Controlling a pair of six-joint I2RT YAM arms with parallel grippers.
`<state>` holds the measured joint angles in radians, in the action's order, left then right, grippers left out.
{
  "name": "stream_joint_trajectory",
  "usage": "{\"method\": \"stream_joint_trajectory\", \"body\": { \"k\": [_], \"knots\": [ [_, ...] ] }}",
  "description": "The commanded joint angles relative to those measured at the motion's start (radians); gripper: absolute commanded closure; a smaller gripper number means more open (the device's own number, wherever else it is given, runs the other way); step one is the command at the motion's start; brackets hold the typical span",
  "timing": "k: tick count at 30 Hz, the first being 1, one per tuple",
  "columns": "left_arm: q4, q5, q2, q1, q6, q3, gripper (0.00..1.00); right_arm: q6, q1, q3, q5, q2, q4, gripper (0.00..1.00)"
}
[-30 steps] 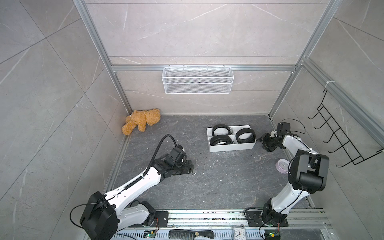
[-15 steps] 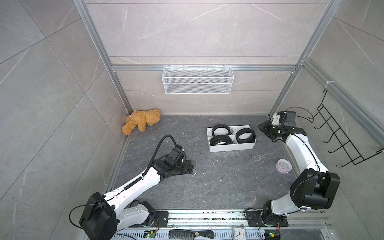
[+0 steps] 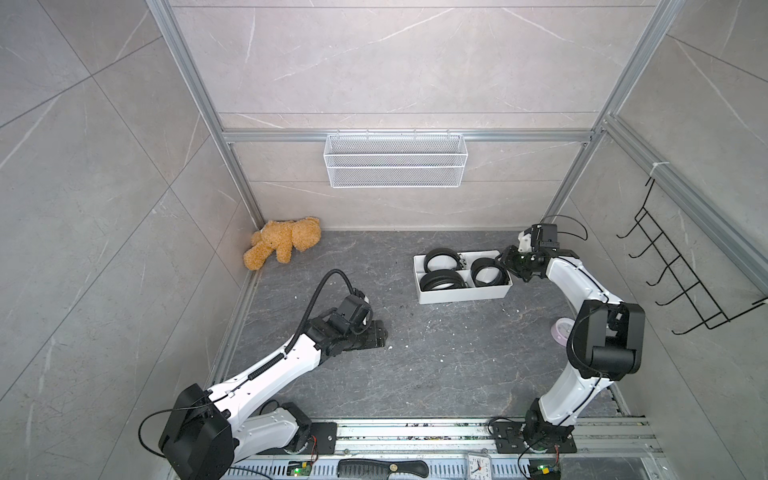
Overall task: Place the belts into the storage roll
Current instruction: Place the belt in the container, then reset both arms
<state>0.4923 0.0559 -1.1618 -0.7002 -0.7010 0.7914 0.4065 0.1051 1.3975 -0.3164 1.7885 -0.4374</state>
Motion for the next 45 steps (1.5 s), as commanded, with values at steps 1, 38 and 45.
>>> {"method": "stream_joint_trajectory", "body": {
  "k": [1, 38, 45],
  "knots": [
    [-0.005, 0.000, 0.010, 0.003, -0.010, 0.003, 0.25, 0.010, -0.020, -0.007, -0.030, 0.064, -0.035, 0.57],
    [0.043, -0.058, 0.040, 0.245, 0.267, 0.089, 0.12, -0.020, 0.033, -0.421, 0.062, -0.556, 0.049, 0.28],
    [-0.069, -0.101, 0.046, 0.421, 0.397, 0.050, 0.01, -0.182, -0.051, -0.586, 0.147, -0.709, 0.139, 0.22]
  ]
}}
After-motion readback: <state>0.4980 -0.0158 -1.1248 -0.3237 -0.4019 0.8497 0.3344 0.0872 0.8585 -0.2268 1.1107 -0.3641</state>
